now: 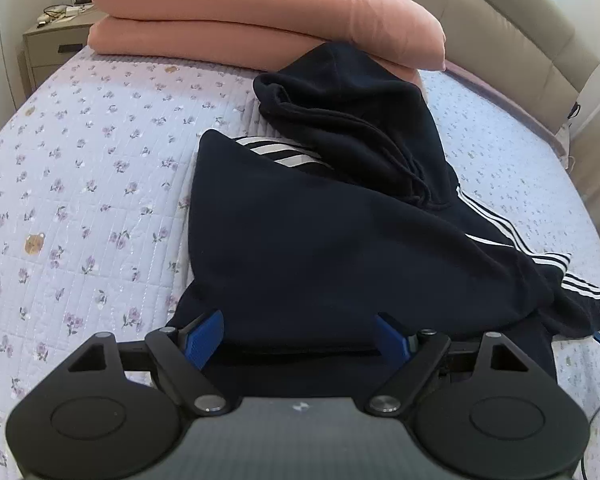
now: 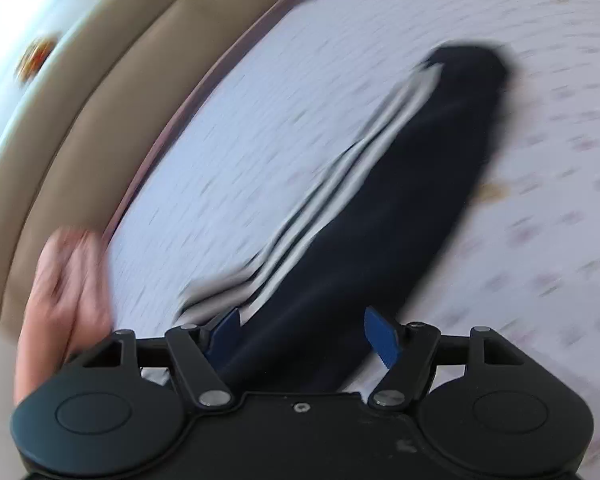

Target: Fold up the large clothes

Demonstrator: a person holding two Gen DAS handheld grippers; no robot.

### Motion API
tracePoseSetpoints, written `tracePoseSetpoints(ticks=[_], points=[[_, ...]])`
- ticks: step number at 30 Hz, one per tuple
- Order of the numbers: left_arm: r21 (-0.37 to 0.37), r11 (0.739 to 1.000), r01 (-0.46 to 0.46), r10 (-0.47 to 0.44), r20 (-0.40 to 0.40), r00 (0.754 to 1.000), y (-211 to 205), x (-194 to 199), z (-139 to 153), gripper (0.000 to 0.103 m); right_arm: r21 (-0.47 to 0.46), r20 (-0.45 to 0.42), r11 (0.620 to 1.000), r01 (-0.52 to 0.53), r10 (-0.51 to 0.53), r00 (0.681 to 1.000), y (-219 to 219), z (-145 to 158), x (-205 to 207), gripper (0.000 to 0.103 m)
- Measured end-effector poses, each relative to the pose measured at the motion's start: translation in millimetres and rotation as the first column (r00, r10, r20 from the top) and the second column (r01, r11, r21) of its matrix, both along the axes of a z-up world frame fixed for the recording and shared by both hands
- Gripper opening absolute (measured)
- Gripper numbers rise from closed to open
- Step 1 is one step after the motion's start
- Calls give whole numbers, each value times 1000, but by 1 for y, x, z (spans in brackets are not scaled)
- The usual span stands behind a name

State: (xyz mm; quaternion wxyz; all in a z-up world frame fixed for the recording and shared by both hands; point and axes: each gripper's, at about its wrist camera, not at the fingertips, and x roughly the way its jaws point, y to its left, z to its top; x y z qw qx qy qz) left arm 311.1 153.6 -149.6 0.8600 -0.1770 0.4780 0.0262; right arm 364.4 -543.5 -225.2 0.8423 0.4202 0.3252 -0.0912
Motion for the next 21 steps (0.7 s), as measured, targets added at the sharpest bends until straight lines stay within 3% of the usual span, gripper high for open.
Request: tracePoseSetpoints(ticks=[4,10,13,15,16,17,18,21], points=[[13,999,-30,31,-32,999,-10,8,-1,83,30,4,998,61,-61,998,-20,-30,-1,82],[83,996,-33,34,-13,999,-31,21,7,83,67,189,989,130,-140,972,-50,-59,11,82],[93,995,-22,22,3,1000,-42,25,11,83,28,228,990,137,-140,963,-66,-63,24,81],[114,993,-9,7,11,1000,-49,25,14,83,-25,206,992,127,-119,971,-71,-61,37,80],[126,992,-5,3,15,1000,-51,25,15,83,-51,176,991,127,-116,977,-71,-59,46,62],[136,991,-5,3,20,1000,-53,25,16,83,-95,133,984,148,-135,982,-71,-55,50,5],[141,990,-6,2,26,1000,-55,23,18,83,-118,126,977,178,-163,979,-70,-51,52,9],[157,987,-22,12,63,998,-54,17,25,83,-42,281,965,261,-239,929,-72,-30,29,7]])
